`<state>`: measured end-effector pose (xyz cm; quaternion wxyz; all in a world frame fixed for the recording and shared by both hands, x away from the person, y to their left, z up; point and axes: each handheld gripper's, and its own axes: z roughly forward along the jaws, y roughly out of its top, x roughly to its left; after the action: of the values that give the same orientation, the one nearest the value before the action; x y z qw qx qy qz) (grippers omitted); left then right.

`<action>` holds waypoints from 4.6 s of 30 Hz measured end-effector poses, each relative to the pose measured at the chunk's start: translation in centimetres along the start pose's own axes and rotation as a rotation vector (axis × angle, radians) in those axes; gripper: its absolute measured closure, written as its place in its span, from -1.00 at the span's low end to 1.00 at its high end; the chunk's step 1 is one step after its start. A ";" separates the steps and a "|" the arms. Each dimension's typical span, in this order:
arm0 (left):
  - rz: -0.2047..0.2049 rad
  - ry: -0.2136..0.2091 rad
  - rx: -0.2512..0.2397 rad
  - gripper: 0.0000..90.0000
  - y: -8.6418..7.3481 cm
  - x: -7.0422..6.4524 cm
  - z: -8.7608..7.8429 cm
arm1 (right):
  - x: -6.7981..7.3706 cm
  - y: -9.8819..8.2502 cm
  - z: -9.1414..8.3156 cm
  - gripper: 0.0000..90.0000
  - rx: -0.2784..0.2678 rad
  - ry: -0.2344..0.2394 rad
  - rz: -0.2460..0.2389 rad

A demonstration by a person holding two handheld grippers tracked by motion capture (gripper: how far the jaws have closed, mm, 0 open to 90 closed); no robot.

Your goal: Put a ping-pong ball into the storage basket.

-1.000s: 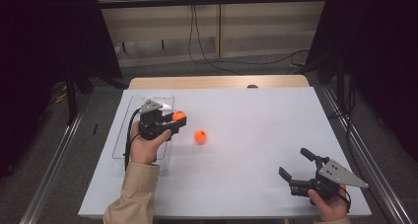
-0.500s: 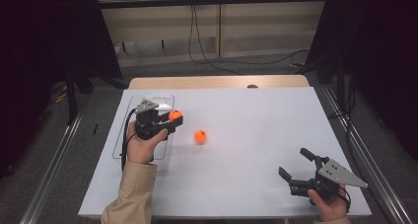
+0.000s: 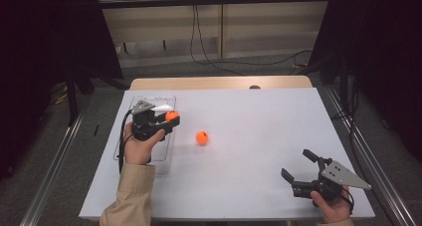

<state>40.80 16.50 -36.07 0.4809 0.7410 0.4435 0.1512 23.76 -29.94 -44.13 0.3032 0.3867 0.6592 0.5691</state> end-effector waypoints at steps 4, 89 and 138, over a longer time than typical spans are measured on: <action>-0.003 0.009 -0.002 0.13 0.0 0.3 -0.2 | 0.0 0.0 0.0 -0.95 0.000 0.000 0.000; -0.030 0.168 0.012 0.12 -1.2 3.9 -1.3 | 0.0 0.0 0.1 -0.94 0.005 0.001 -0.002; 0.002 0.053 0.017 -0.53 -0.2 0.5 0.0 | 0.0 0.0 0.0 -0.94 0.002 0.000 -0.004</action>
<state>40.99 16.99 -36.33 0.4623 0.7414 0.4567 0.1675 23.79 -29.91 -44.14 0.3038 0.3857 0.6607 0.5678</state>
